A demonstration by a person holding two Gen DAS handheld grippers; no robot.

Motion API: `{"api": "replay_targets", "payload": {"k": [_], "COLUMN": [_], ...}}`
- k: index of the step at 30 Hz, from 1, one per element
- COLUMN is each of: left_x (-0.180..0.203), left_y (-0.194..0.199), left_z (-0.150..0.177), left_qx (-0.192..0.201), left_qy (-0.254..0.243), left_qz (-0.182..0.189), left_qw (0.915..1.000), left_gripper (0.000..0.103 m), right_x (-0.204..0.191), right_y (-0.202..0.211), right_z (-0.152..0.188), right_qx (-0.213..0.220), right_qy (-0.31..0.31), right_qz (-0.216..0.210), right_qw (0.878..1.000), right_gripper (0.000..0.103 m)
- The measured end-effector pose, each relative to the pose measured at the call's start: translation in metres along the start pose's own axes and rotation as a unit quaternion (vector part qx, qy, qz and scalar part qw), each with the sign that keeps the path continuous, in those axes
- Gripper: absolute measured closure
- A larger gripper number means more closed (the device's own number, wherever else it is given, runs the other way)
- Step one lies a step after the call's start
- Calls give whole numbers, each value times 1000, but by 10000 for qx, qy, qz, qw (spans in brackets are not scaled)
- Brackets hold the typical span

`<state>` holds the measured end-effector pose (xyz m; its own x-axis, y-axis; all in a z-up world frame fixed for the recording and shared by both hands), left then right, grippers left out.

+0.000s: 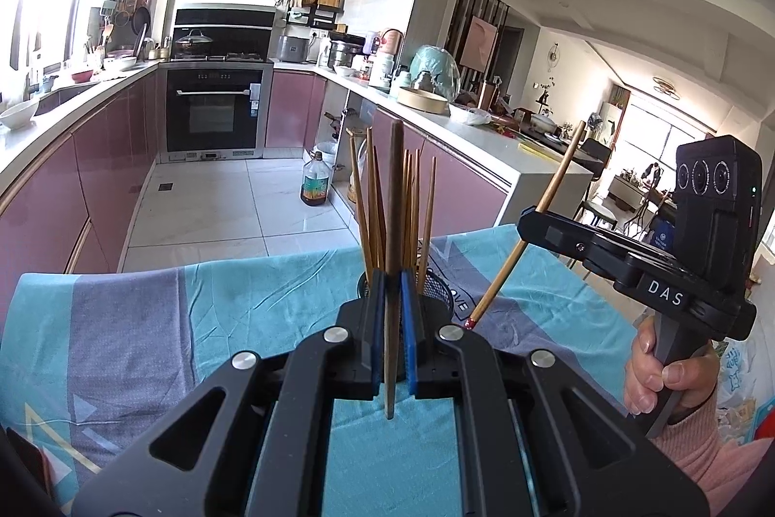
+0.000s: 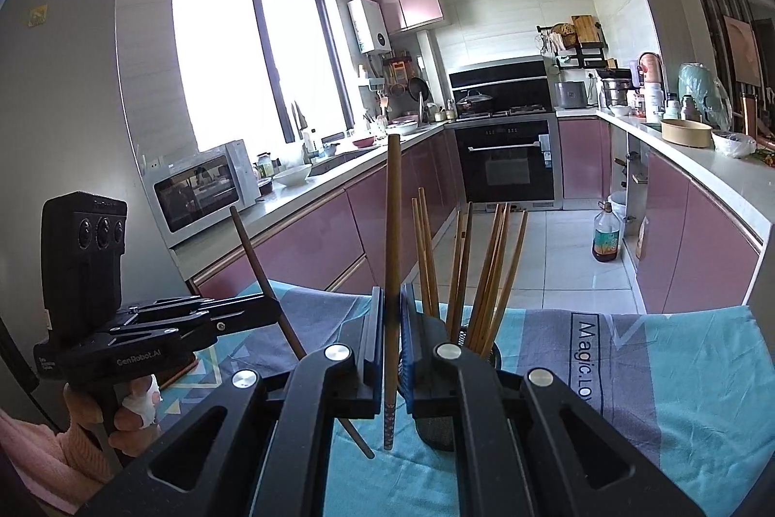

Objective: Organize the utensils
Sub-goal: 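Lower both held chopsticks into the mesh cup among the others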

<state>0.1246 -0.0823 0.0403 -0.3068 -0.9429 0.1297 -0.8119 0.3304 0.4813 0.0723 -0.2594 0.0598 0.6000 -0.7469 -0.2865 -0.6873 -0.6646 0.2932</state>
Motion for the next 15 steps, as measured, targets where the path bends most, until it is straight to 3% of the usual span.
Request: {"api": "replay_targets", "payload": {"k": [15], "left_x": [14], "left_y": [22], "left_z": [-18], "left_qx": [415], "left_qy": [-169], "left_qz": [106], "left_qw": [9989], "left_gripper": [96], "right_x": [4], "right_y": [4], "right_z": [-16], "right_qx": [186], "right_qy": [123], "right_qz": [19], "right_qw": [9998], "right_gripper": [98]}}
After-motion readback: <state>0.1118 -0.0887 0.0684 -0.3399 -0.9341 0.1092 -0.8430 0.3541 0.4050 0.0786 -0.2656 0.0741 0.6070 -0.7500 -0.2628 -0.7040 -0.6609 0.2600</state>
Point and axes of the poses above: each gripper's, at about its wrist camera, not at the fingertips, and y roughly against the way its jaws point, x to its right, z to its underside, the point moved 3 cm from there along -y, roughly the way its jaws point, and after that the axes turned 11 degrees about -z, right-handed, at the moved point
